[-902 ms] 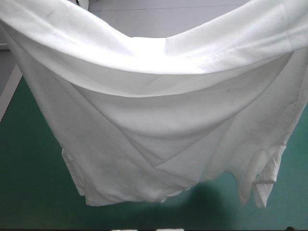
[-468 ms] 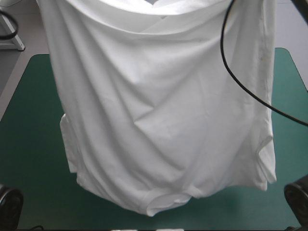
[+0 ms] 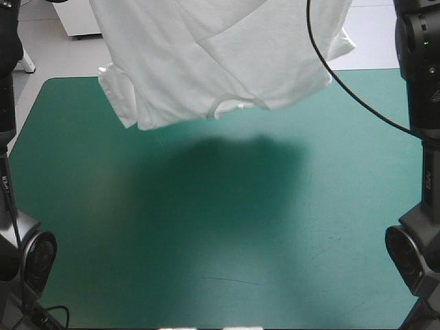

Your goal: Fold the cloth

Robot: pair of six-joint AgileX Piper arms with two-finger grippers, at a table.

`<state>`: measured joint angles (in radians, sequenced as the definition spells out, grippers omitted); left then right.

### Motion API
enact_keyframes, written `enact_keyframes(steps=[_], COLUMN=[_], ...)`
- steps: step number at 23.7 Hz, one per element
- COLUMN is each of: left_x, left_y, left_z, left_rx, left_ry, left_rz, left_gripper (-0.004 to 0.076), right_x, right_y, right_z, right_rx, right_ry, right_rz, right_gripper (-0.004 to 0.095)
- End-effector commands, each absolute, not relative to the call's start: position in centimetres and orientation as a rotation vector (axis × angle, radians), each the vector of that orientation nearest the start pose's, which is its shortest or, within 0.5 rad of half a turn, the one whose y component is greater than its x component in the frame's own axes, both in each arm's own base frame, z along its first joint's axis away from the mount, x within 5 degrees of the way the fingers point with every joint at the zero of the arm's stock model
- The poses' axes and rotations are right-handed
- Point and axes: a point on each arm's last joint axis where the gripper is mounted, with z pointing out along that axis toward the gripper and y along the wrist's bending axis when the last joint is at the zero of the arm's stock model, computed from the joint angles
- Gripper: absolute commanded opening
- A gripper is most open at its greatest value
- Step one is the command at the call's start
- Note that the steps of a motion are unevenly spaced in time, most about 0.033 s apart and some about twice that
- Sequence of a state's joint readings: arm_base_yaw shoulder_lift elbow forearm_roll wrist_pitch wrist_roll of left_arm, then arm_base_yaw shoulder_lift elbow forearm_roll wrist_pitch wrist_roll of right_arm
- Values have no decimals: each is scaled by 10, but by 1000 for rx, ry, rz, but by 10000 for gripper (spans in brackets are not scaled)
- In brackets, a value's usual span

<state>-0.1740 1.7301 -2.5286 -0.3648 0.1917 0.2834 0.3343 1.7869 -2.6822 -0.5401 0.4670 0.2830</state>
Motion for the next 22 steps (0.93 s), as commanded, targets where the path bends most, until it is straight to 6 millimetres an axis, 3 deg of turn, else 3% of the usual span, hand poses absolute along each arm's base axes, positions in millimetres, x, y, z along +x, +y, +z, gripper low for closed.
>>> enact_keyframes(steps=[1,3,4,5,11,13,16,22], left_x=[278,302,327,340,404,417,450,472], left_y=[-55,-64,-72,-76,-95,-98,-99,-100], left_z=[671,652,630,618,542,522,458,366], left_rx=[99,148,194,218,323,332,297,294], left_ry=[811,954,1095,1169,1554,1653,1985,2426], left_rz=[-266,-277,-288,-294,-336,-356,-328,-284], left_gripper=[-22,-22,-22,-22,-22,-22,-22,-22], right_x=[268,286,310,320,380,395,423,456], right_y=[62,65,72,75,92,95,96,87], right_z=[668,650,625,613,533,509,463,411], right_rx=[-20,-27,-29,-27,-29,-31,-50,-130], right_ry=[1015,1171,1350,1423,1861,1969,2167,2329], right_rz=[-3,-25,-12,-4,-49,-78,-105,9], right_gripper=[-8,-14,-17,-17,-17,-17,-17,-17])
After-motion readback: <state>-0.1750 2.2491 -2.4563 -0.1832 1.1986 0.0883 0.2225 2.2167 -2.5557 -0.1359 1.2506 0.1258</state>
